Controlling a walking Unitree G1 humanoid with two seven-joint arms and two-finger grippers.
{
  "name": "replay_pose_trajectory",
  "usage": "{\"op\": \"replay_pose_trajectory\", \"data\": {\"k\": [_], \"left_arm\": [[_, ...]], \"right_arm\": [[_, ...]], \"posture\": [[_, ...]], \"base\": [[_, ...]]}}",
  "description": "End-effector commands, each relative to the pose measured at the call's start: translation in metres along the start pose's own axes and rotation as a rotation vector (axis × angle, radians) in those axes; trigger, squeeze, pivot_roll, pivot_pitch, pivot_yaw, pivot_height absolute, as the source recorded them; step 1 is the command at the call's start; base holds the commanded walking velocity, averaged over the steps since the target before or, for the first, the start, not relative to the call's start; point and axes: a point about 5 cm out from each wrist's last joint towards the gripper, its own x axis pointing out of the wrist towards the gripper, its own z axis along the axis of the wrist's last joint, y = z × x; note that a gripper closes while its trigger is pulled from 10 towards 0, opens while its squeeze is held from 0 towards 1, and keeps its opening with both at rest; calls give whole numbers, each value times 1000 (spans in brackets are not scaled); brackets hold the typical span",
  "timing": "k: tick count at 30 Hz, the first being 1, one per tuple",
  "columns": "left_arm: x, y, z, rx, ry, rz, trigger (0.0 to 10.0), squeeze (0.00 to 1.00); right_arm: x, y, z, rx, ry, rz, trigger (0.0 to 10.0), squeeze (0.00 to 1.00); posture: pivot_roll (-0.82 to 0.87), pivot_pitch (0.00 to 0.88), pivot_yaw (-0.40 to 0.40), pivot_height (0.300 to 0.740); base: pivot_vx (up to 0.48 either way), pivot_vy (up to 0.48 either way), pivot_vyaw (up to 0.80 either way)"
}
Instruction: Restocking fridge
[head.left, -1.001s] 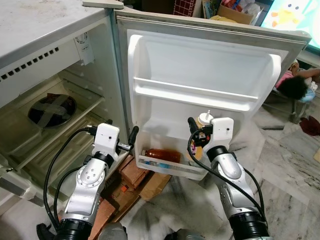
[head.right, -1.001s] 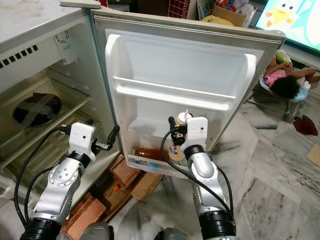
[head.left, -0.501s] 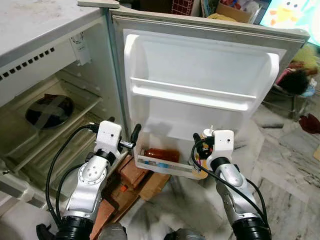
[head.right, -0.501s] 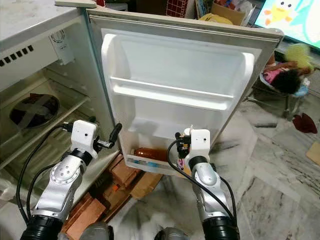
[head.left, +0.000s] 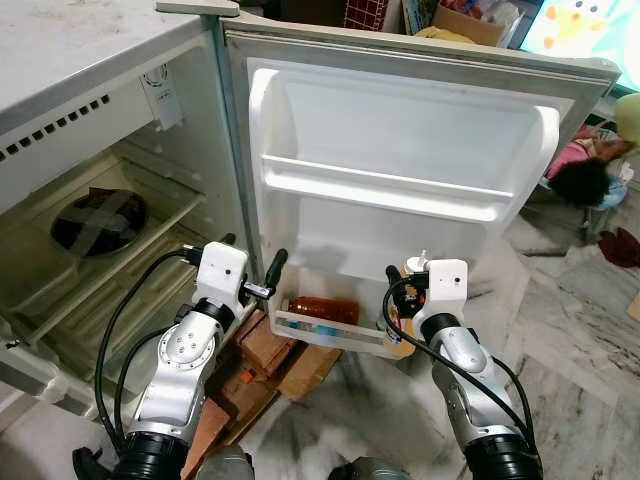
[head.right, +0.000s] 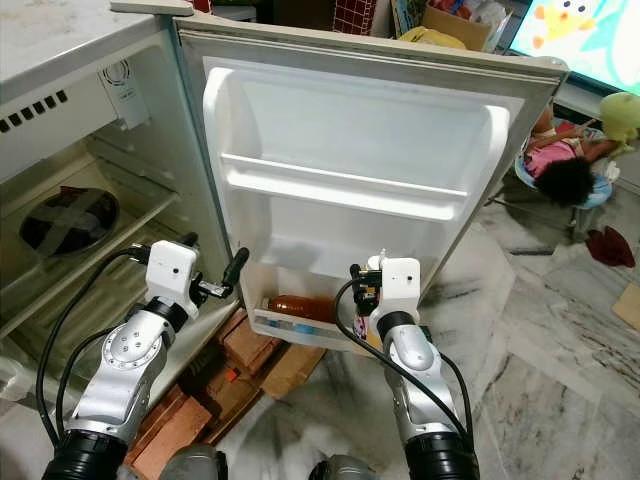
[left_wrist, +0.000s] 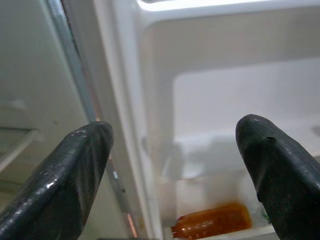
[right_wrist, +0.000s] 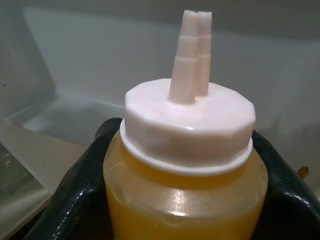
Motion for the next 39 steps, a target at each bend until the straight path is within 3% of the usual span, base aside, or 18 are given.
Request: {"op": "replay_pose_trajectory", "data": {"k": [1,11,27,39], "left_arm": [[1,-3,0,1,-7,-11,10000,0],[0,-4,-1,4,-3,-9,10000,0],[1,-7,1,-12,-15,-26,10000,0],[1,-6,2,-4,-41,-8,10000,0]], "right_arm": [[-1,-3,4,4,-19,-12,10000,0],[-1,-3,3,3,-18,-7,10000,0],[-2,0,1,5,-16,4,10000,0],[-2,-1,1,0,-18,7,10000,0]], "posture": [[41,33,-66,740],[40,35,-66,740],[38,37,-62,656],[36,39,-64,656]], "base": [[307,0,0],[61,0,0],[0,0,0],[0,0,0]]}}
